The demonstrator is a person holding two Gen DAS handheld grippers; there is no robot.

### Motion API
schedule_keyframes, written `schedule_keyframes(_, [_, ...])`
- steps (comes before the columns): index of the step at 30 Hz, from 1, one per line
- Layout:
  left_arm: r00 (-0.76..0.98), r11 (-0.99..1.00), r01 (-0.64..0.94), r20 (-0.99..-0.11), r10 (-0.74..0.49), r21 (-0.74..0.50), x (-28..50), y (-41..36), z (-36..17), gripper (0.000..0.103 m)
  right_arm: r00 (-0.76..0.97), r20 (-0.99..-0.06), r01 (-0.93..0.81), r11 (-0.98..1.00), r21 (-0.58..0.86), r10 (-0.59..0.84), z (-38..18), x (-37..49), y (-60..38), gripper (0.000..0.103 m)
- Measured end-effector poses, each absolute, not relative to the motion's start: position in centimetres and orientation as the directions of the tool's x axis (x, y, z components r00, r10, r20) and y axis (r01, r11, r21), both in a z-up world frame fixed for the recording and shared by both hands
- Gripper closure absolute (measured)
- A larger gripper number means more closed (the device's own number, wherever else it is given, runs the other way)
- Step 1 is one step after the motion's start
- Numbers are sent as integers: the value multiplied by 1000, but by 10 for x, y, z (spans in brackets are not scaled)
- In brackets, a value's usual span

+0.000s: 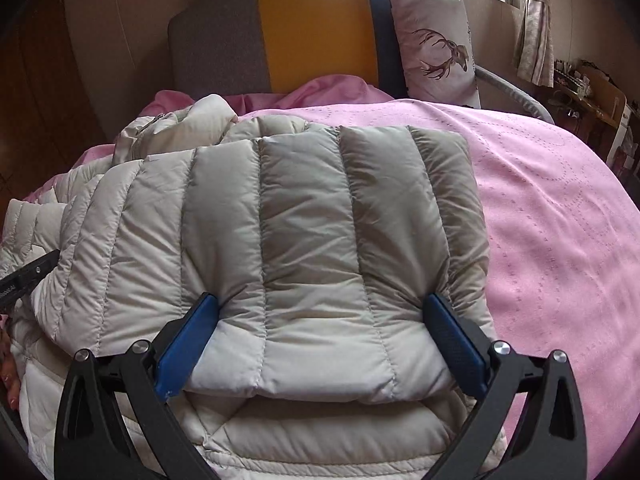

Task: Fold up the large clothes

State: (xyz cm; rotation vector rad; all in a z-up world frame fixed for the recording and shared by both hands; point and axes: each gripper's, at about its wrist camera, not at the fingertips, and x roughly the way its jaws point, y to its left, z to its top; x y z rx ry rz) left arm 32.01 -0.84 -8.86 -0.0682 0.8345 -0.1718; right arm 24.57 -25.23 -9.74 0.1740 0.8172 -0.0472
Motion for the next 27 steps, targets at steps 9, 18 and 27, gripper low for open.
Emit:
schedule_keyframes(9, [666,981,145,-720,-193,-128,317,-8,-88,51,675,-737,127,989,82,-26,-103,246,-245,2])
schedule_keyframes(18, [717,979,138,-666,-204,-151,235,9,-46,15,674,-738,128,989,70,-35,-102,249,-245,2])
schedule_keyframes(27, [714,982,78,-678,-175,-171,161,46,-60,13,662,-749,127,989,77,-27,-100,252,-247,2])
